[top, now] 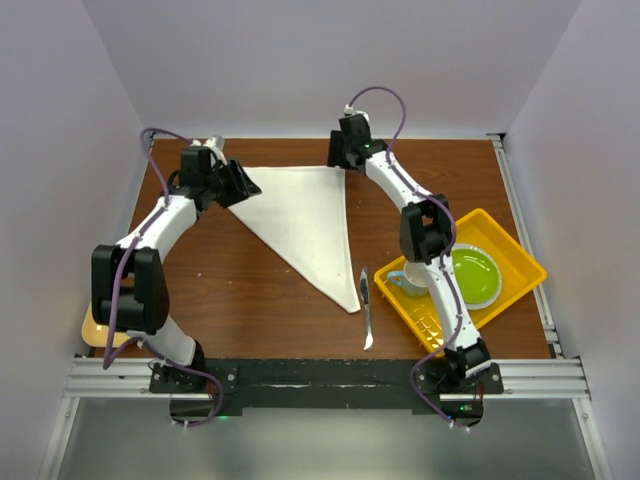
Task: Fold the napkin, place the utensils inside, and roll it up
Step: Fold the napkin
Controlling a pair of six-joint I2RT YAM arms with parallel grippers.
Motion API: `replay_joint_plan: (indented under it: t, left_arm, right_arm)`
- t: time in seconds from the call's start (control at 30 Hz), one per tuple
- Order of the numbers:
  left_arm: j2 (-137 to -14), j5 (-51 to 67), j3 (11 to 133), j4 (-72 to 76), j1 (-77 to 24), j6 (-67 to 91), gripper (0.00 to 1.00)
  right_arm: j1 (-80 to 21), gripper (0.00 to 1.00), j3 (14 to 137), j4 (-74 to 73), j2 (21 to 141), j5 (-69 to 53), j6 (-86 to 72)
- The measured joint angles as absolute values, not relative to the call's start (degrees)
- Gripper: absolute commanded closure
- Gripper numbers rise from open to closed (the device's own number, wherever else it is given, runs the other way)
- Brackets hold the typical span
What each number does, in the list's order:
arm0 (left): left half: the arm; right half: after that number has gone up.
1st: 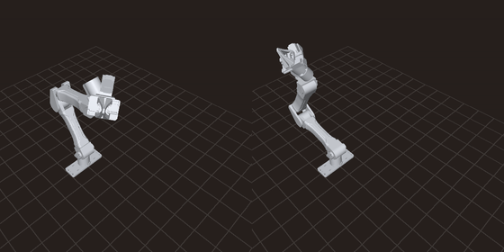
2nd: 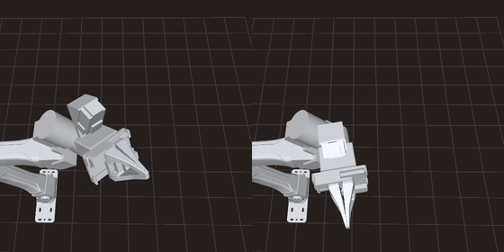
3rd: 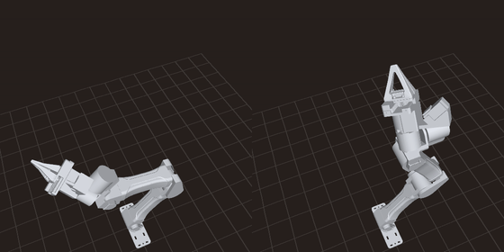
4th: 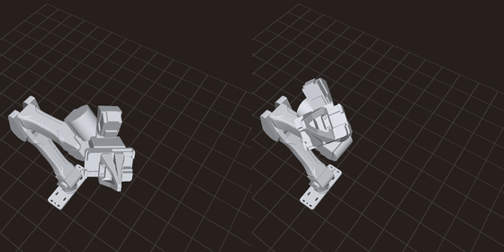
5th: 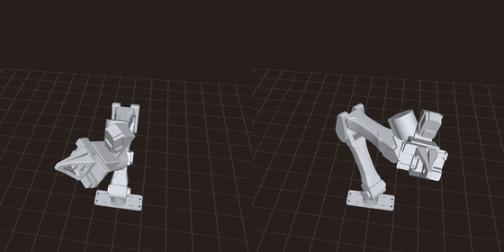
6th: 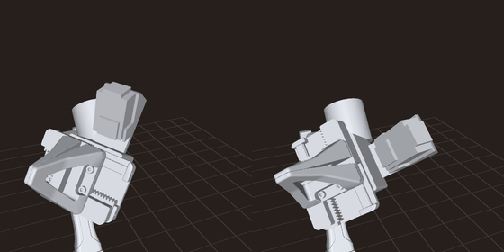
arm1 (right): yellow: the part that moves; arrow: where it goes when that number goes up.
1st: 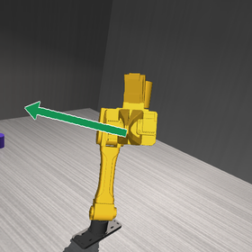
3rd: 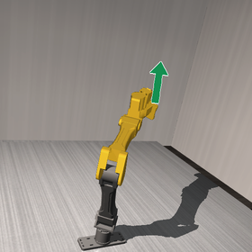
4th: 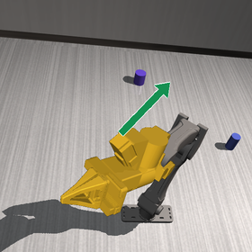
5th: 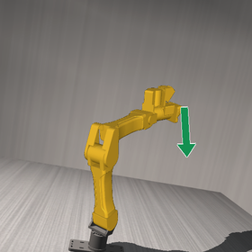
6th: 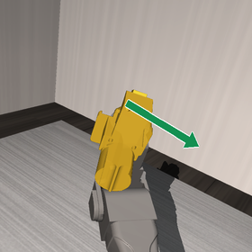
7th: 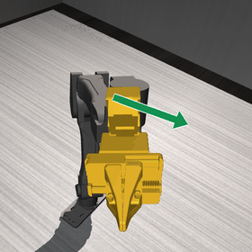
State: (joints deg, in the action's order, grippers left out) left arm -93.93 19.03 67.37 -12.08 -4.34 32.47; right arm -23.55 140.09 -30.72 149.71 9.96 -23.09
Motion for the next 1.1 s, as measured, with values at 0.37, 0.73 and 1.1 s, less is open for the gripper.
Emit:
replay_joint_plan:
  t: [0.37,0.73,1.1]
  left_arm:
    - [-89.8,19.4,62.9,-12.4,-6.1,31.8,0.48]
    - [-89.7,19.0,62.9,-12.5,-6.1,31.7,0.48]
    - [-89.6,18.6,62.9,-12.5,-6.0,31.7,0.48]
  right_arm:
    - [-24.2,0.52,142.5,-24.6,155.0,16.0,-17.8]
    - [-23.5,0.66,141.3,-24.4,155.0,16.0,-16.8]
    - [-23.5,0.57,140.5,-23.3,155.0,14.9,-17.1]
